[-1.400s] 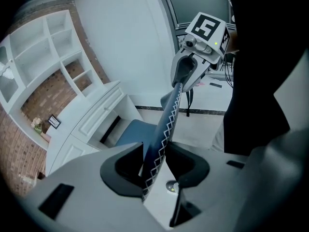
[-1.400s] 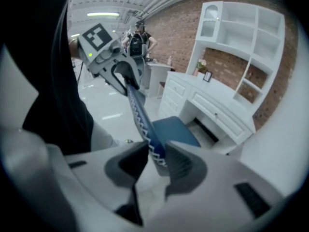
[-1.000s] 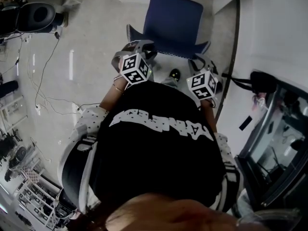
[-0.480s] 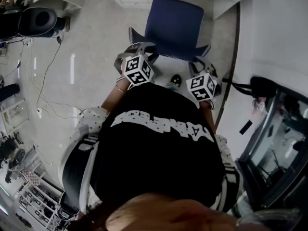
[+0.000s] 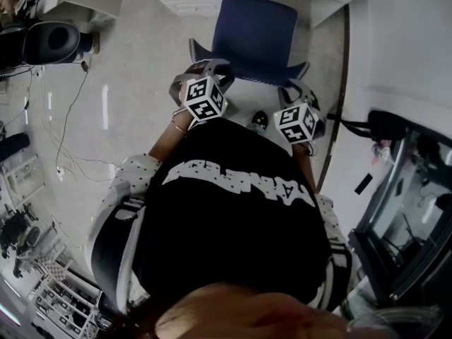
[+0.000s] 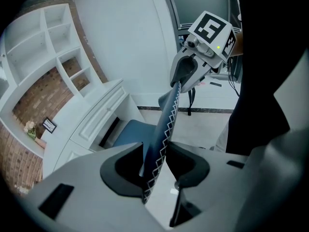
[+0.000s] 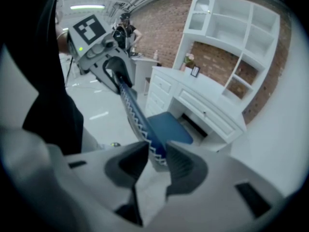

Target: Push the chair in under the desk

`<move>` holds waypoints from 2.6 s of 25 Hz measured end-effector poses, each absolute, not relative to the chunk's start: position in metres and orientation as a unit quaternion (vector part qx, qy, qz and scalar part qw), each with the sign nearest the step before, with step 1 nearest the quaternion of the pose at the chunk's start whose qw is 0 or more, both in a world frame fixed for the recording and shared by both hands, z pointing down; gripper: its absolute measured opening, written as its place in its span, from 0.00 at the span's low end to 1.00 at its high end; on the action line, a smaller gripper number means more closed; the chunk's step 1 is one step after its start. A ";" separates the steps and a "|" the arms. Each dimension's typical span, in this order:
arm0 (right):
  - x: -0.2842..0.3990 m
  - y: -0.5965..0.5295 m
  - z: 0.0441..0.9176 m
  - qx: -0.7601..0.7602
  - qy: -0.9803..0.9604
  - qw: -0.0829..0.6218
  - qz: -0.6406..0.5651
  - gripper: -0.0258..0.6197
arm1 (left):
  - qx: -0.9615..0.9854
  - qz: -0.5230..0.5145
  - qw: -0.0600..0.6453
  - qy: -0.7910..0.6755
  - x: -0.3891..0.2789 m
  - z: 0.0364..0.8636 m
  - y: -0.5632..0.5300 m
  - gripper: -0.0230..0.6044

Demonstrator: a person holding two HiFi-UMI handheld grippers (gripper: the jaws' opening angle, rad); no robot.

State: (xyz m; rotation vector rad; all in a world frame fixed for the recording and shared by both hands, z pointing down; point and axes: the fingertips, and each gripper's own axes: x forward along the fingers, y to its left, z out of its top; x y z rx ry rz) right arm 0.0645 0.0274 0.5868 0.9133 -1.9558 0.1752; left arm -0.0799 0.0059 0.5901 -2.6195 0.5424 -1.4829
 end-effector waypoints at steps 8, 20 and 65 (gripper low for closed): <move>0.068 0.011 0.586 0.388 -0.789 0.472 0.073 0.24 | -0.861 -0.479 0.047 0.166 -0.075 0.587 -0.012 0.31; 0.070 -0.020 0.587 0.397 -0.781 0.478 0.067 0.24 | -0.860 -0.477 0.052 0.171 -0.073 0.587 -0.042 0.31; 0.083 -0.115 0.586 0.490 -0.671 0.551 0.077 0.24 | -0.873 -0.464 0.083 0.122 -0.058 0.586 -0.134 0.28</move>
